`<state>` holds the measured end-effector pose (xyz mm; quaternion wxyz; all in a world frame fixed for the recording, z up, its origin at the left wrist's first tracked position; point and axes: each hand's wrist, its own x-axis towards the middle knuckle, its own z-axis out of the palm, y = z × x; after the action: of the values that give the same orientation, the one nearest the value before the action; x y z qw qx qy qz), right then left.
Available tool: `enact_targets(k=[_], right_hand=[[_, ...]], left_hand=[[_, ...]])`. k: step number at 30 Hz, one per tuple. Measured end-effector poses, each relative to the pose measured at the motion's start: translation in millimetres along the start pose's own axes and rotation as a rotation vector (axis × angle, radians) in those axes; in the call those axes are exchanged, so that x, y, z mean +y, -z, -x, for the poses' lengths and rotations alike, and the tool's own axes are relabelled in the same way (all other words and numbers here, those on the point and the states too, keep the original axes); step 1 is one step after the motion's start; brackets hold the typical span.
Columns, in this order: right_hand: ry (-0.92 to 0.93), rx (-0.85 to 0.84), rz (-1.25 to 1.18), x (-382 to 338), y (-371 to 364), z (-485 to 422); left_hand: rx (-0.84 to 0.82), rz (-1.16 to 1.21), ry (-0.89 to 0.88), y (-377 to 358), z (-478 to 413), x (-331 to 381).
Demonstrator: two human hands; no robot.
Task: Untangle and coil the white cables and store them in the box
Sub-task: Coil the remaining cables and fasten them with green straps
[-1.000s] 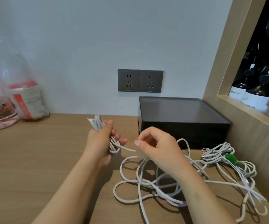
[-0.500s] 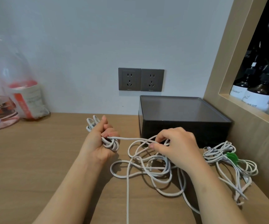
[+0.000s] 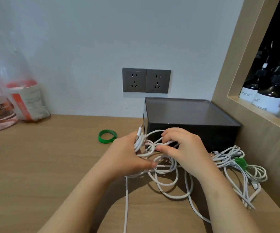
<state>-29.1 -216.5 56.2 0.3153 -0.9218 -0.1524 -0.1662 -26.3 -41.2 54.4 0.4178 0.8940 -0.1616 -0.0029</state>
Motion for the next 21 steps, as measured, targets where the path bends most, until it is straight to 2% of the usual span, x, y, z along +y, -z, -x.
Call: enact_targets(k=[2, 4, 6, 8, 12, 15, 18, 21], right_hand=[[0.003, -0.016, -0.024, -1.7, -1.5, 0.5], [0.007, -0.026, -0.035, -3.8, -1.8, 0.3], [0.005, -0.026, 0.023, -4.0, -2.9, -0.5], [-0.044, 0.015, 0.18, -4.6, -4.0, -0.6], [-0.03, 0.223, 0.313, -15.5, -3.7, 2.7], [-0.13, 0.109, 0.296, -23.8, -6.5, 4.0], [-0.224, -0.035, 0.132, -24.2, -9.3, 4.9], [-0.136, -0.046, 0.134, -21.2, -4.8, 5.6]], left_hand=[[0.039, -0.063, -0.037, 0.0, -0.8, -1.8], [0.068, -0.019, -0.035, 1.4, -2.6, -4.2], [0.077, 0.169, 0.025, 2.3, -3.9, -6.3], [0.092, 0.394, 0.071, 2.2, -4.6, -7.9], [0.205, 0.63, 0.104, 1.6, -6.7, -9.0], [0.276, 0.719, 0.098, 0.6, -8.5, -8.0], [0.37, 0.73, 0.069, 3.1, -9.5, -4.7], [0.337, 0.558, 0.064, 9.7, -5.7, -2.0]])
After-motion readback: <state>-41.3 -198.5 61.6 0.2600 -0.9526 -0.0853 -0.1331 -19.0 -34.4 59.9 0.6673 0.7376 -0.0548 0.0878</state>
